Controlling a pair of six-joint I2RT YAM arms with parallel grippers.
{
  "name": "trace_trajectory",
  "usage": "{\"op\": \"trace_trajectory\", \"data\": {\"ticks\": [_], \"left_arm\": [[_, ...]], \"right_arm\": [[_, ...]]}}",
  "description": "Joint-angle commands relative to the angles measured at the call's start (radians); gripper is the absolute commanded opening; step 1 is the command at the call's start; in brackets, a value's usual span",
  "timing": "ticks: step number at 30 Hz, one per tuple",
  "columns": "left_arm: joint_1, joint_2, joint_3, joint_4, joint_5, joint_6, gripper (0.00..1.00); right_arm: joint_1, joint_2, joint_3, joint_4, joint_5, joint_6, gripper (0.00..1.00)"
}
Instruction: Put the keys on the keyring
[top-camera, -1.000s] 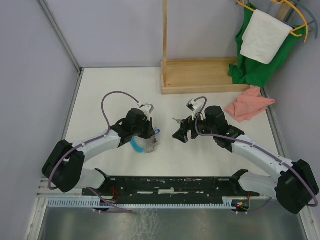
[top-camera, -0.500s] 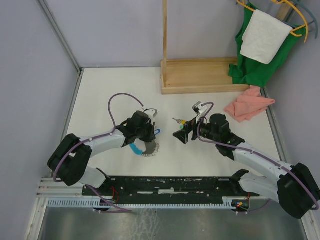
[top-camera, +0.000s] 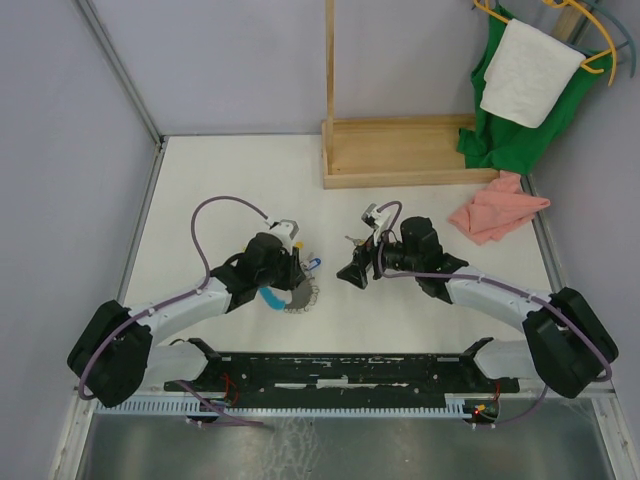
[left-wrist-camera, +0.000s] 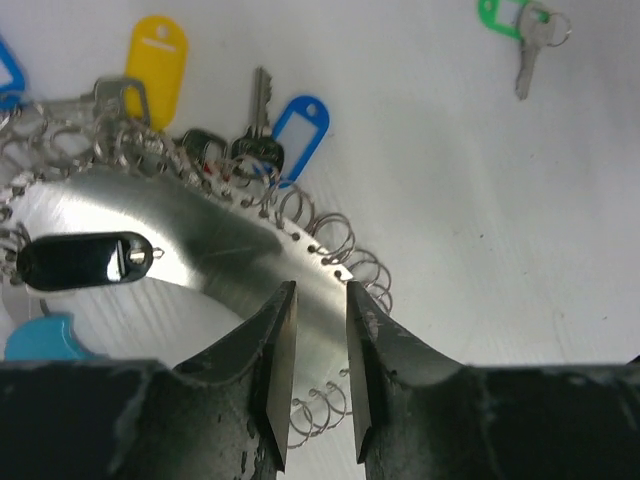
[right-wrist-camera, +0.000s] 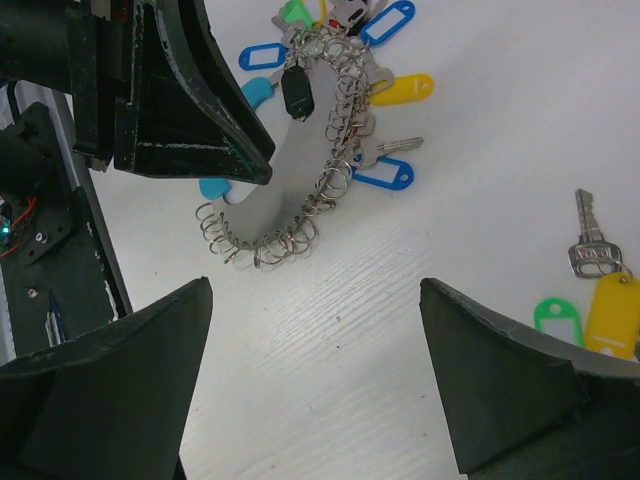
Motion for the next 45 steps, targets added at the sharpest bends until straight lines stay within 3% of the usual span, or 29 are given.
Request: {"op": "trace_trajectory", "data": {"ticks": [1, 8, 18, 26, 32, 35, 45], "left_arm": [[0.005, -0.057, -0.072, 0.046, -0.096, -0.11, 0.35], [0.051, -0.084, -0.139, 0.077, -0.073, -0.137, 0.38], [0.138, -0.122, -0.213, 0.128, -0.015, -0.174, 0.38], [0.142, -0.116, -0.225, 0.133, -0.012, -0.177, 0.38], [0.142, -0.104, -0.222, 0.123, -0.022, -0.184, 0.38], [0.143, -0.119, -0.219, 0.099, -0.047, -0.208, 0.38], [0.143, -0.263, -0.218, -0.135, -0.25, -0.424, 0.55]], "right_arm": [[0.03, 0.068, 0.091, 0.008, -0.09, -0.161, 0.92], [0.104, 0.181, 0.182, -0.097, -0.182, -0.52, 0.88], [0.133, 0.382, 0.428, -0.364, -0.211, -0.79, 0.73], [0.168, 0.53, 0.581, -0.511, -0.194, -0.874, 0.58], [0.183, 0.615, 0.649, -0.539, -0.16, -0.881, 0.52], [0.186, 0.65, 0.681, -0.561, -0.147, -0.87, 0.51], [0.209, 0.682, 0.678, -0.624, -0.143, -0.825, 0.56]]}}
